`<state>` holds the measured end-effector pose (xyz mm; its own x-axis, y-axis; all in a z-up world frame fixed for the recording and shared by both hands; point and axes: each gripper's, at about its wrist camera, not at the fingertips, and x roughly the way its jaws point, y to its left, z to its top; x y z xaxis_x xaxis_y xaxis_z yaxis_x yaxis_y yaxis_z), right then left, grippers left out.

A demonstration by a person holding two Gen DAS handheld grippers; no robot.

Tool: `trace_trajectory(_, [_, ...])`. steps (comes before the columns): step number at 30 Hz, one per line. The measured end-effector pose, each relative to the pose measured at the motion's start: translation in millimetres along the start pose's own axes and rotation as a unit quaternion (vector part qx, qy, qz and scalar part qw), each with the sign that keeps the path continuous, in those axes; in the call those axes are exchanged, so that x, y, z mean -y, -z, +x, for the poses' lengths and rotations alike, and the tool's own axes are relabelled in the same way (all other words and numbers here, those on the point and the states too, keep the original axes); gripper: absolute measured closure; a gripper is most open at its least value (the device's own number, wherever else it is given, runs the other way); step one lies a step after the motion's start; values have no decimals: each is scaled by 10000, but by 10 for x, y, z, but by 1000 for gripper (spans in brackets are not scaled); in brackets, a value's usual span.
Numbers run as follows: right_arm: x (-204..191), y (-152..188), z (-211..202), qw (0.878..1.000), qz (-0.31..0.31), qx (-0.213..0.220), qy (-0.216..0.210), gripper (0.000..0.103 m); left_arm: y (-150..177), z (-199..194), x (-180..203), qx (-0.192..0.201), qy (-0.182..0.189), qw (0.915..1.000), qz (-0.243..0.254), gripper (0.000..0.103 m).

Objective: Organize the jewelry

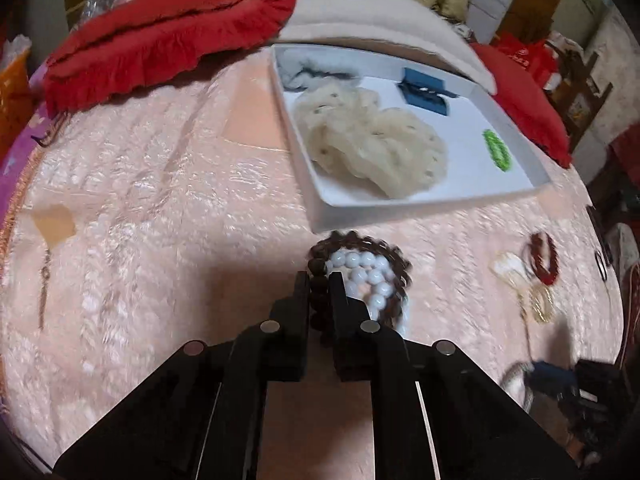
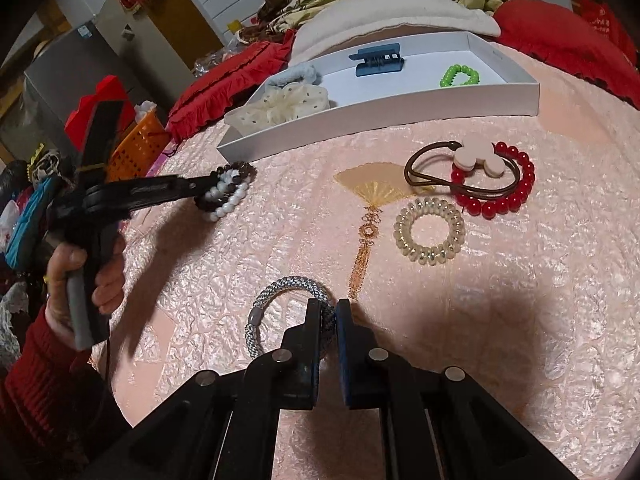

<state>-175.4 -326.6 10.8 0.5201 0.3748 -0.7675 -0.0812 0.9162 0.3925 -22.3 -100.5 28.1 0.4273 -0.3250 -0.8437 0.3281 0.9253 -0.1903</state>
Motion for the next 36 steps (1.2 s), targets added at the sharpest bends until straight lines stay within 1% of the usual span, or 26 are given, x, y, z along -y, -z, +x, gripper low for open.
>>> trace_trajectory(2, [7,3,-17,10000,18,30,-27,96,78,-194,32,125,114,9998,46,95])
trace_trajectory(8, [-34,-10,-208,9993,1,311,-196,96,246,-870,130,619,385,9972,168,95])
trace_trajectory(10, [-70,-20,-296,9987,10,417,-280,96,262,-1000,163,689,501,9962,177,95])
trace_trajectory(12, [-112,-30,-399,9979,8,527,-371,96,264,-1127,191,707,709,9948,171,95])
trace_trajectory(13, [-131,-37,-428,9977,-2,560,-390,96,266,-1167,202,697,780,9943,197,95])
trace_trajectory(15, [-162,-41,-510,9971,-14,638,-424,96,277,-1240,234,749,730,9943,221,95])
trace_trajectory(22, [-156,-9,-739,9953,3,854,-450,96,284,-1441,380,920,768,9923,317,95])
trace_trajectory(25, [-136,21,-700,9963,-43,710,-485,96,296,-1494,457,941,825,9913,402,95])
trace_trajectory(27, [-140,71,-604,9977,-122,548,-370,96,332,-1499,518,914,785,9914,507,95])
trace_trajectory(28, [-155,100,-539,9984,-183,448,-305,93,346,-1481,534,886,734,9920,523,95])
trace_trajectory(29, [-178,125,-473,9989,-259,327,-234,79,363,-1443,539,829,646,9931,526,95])
trace_trajectory(30, [-191,140,-418,9990,-310,262,-165,62,385,-1365,524,712,503,9950,493,95])
trace_trajectory(31, [-207,156,-380,9990,-341,275,-123,59,413,-1305,498,637,434,9960,455,95])
trace_trajectory(33, [-218,174,-312,9987,-413,303,-23,59,474,-1120,408,424,226,9983,330,95])
trace_trajectory(34, [-225,170,-276,9986,-439,279,66,59,505,-1012,339,285,61,9993,241,95])
trace_trajectory(36, [-227,159,-205,9980,-487,224,323,59,571,-873,192,137,-115,9998,80,95])
